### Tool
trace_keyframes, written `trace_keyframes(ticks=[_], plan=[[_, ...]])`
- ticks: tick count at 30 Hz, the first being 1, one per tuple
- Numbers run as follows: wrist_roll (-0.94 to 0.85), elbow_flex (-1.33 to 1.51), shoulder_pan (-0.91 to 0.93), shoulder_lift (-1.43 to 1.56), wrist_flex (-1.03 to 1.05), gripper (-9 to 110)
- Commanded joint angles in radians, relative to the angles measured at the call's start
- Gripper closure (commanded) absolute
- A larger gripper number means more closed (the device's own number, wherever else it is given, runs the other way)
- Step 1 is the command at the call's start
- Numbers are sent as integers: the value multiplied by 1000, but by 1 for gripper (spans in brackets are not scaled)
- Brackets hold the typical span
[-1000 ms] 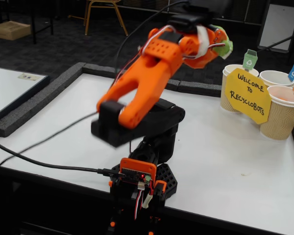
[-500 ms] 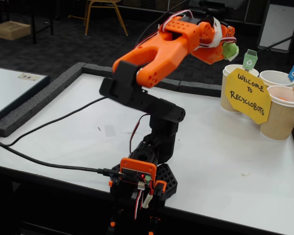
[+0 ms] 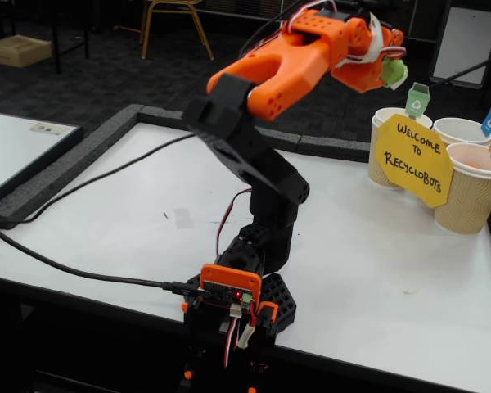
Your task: Sort rubbish by color.
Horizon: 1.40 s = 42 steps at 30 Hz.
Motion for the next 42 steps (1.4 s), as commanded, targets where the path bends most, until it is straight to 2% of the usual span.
trace_keyframes(ticks=[1,12,22,35,42], plan=[[-15,-224,5,-83,-77,101],[-17,-517,5,-506,-141,100],[-17,-759,-29,-698,-104,97],[-15,-723,-8,-707,-12,91],[-14,-695,2,-704,34,84]])
